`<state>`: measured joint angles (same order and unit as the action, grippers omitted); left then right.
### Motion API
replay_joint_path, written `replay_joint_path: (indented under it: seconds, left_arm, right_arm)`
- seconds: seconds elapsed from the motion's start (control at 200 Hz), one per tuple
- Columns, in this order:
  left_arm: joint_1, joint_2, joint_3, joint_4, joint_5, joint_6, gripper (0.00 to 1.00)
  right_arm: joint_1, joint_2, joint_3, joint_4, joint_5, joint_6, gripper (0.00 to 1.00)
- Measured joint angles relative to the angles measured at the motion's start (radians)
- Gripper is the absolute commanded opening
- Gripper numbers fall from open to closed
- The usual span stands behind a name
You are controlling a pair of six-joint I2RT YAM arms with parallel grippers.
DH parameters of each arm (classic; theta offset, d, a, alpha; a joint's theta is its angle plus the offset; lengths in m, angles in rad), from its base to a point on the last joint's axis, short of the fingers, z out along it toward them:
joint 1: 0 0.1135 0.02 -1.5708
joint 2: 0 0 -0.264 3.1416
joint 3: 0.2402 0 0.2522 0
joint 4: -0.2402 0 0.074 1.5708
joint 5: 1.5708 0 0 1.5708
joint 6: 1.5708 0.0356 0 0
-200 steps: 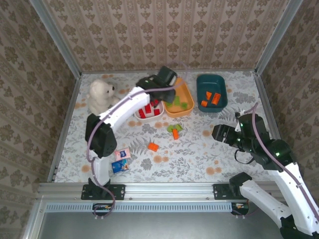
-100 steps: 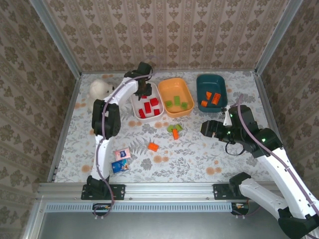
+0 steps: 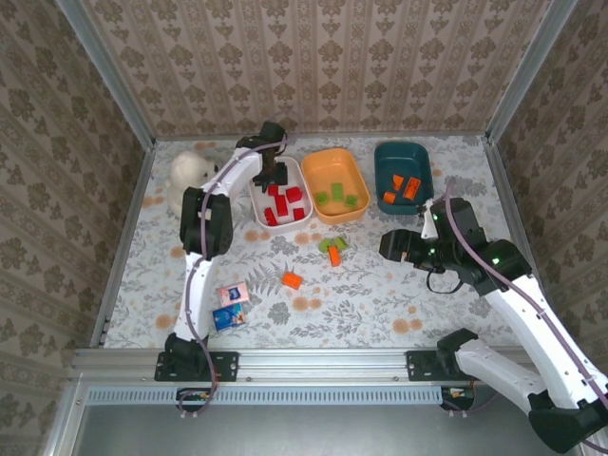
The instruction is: Sort the legos into containers by color
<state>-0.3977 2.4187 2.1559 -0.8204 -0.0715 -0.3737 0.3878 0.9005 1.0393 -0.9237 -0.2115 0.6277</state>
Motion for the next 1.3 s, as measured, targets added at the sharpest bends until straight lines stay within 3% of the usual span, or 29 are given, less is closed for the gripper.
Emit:
replay_joint_path:
  seconds: [0.175, 0.31, 0.46, 0.635, 0.9, 1.09, 1.3]
  left_arm:
    - [0.0, -0.023, 0.0, -0.009, 0.015, -0.005, 0.61]
    - [-0.002, -0.149, -0.039, -0.003, 0.027, -0.029, 0.63]
    - [-0.008, -0.465, -0.23, 0.058, 0.045, -0.085, 0.66]
    - [-0.021, -0.92, -0.631, 0.15, 0.054, -0.214, 0.67]
    - [-0.051, -1.482, -1.246, 0.05, 0.049, -0.454, 0.68]
    - [-0.086, -1.804, -1.376, -0.11, 0.026, -0.58, 0.68]
    - [-0.086, -1.897, -1.38, -0.203, -0.01, -0.638, 0.68]
  right_arm:
    - [0.003, 0.069, 0.035, 0.0, 0.003, -0.023, 0.78]
    - [0.048, 0.153, 0.085, 0.003, 0.027, -0.048, 0.77]
    - [0.208, 0.284, 0.133, 0.037, 0.055, -0.106, 0.77]
    - [0.422, 0.488, 0.186, 0.108, 0.071, -0.216, 0.79]
    - [0.552, 0.822, 0.307, 0.146, 0.11, -0.369, 0.84]
    - [0.587, 1.006, 0.431, 0.136, 0.161, -0.436, 0.88]
    - [0.6, 1.161, 0.537, 0.119, 0.222, -0.468, 0.83]
